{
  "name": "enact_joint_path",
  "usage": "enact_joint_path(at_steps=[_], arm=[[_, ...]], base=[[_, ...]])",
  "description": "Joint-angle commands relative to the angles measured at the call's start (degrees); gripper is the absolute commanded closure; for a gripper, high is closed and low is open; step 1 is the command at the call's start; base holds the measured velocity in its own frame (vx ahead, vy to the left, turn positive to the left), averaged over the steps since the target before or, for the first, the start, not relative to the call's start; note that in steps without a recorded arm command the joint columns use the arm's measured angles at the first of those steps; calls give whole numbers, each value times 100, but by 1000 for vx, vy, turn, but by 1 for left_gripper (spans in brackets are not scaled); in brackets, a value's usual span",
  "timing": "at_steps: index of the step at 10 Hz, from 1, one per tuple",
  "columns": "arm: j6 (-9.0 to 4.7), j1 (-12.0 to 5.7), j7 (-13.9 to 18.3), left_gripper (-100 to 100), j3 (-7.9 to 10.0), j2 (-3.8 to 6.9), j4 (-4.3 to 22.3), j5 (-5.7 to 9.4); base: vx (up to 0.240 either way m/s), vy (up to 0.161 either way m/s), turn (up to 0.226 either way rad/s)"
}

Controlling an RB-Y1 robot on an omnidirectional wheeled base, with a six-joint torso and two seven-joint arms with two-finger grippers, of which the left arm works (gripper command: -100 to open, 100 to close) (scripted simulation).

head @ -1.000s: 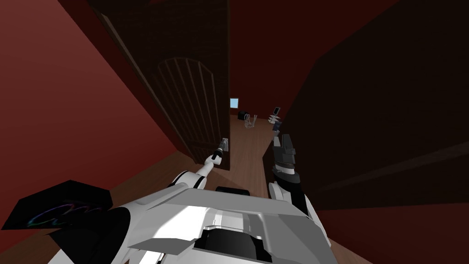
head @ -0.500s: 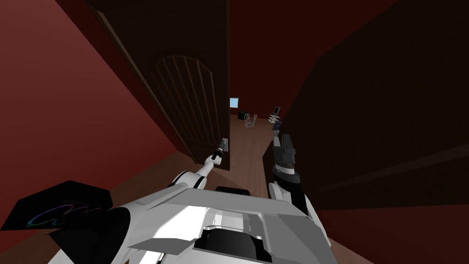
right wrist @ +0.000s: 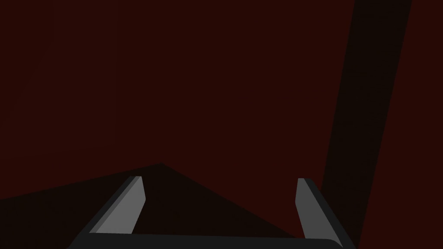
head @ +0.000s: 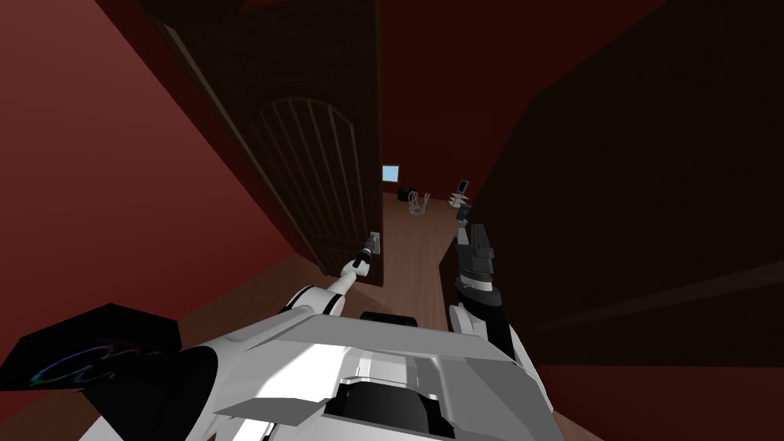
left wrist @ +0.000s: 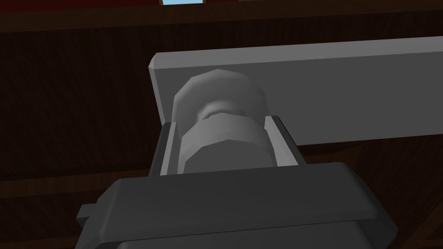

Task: Push the door open

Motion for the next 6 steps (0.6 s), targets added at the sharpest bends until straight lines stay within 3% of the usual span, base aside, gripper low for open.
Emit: enact_joint_path(at_steps=[1, 5, 6], arm=[[27, 2, -65, 100, 95, 54, -126, 28], [33, 2, -163, 100, 267, 108, -117, 89], [38, 2, -238, 100, 399, 142, -111, 136]], base=[[149, -65, 34], [166, -80, 41], [184, -81, 40]])
